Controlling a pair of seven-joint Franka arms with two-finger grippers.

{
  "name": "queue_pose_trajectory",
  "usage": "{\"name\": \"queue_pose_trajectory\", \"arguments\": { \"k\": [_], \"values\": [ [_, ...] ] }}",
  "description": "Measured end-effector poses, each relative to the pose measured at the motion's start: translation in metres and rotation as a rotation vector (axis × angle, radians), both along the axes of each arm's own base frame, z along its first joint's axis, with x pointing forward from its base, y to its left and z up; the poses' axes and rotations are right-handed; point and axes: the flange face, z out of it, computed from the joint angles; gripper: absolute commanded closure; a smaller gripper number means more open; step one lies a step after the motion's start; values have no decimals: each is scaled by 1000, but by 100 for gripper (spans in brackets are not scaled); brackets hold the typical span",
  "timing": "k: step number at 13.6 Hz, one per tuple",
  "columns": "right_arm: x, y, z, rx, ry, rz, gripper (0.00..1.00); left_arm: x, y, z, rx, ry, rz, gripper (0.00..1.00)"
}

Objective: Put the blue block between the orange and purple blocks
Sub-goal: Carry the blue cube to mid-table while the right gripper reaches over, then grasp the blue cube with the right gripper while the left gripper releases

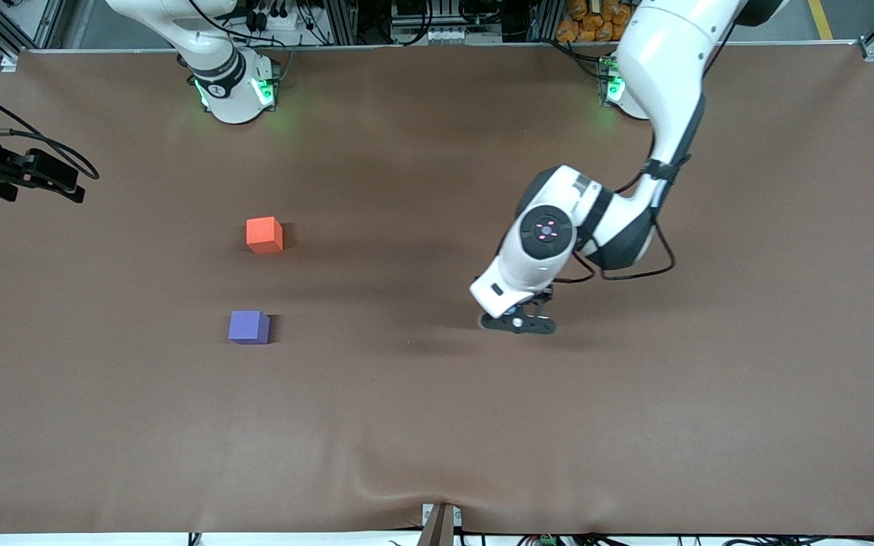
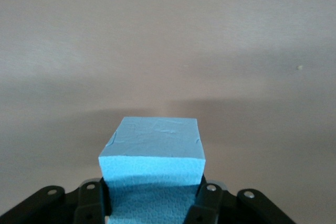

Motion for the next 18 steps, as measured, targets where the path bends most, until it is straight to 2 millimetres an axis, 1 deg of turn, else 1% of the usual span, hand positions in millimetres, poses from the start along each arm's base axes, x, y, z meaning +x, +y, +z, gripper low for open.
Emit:
{"name": "queue_pose_trajectory", "arguments": {
  "k": [1, 3, 6, 8, 10, 11, 12, 13, 14, 16, 17, 18],
  "values": [
    [0, 8, -1, -1, 1, -10, 0, -7, -20, -4, -4, 0, 26, 100],
    [2, 31, -4, -5, -2, -25, 0, -24, -61, -14, -15, 2, 67, 100],
    [5, 63, -18, -8, 8, -1, 0, -54, -113, -34, -18, 12, 109, 100],
    [10, 84, -33, -12, 20, 22, 0, -74, -136, -46, -11, 22, 116, 100],
    [16, 106, -46, -16, 24, 22, 0, -91, -149, -62, 4, 39, 132, 100],
    [16, 120, -52, -19, 25, 14, 0, -99, -154, -71, 14, 47, 135, 98],
    [16, 135, -58, -23, 29, 3, 0, -105, -157, -81, 21, 53, 136, 54],
    [15, 152, -63, -28, 34, -6, 0, -109, -160, -90, 23, 55, 141, 1],
    [13, 170, -69, -32, 35, -6, 0, -111, -162, -97, 20, 53, 144, 0],
    [9, 205, -84, -29, 14, 18, 0, -110, -164, -96, 15, 48, 145, 0],
    [8, 219, -95, -25, 0, 30, 0, -108, -165, -92, 9, 42, 146, 0],
    [6, 230, -107, -22, -9, 40, 0, -103, -165, -83, 0, 31, 150, 0]
  ]
}}
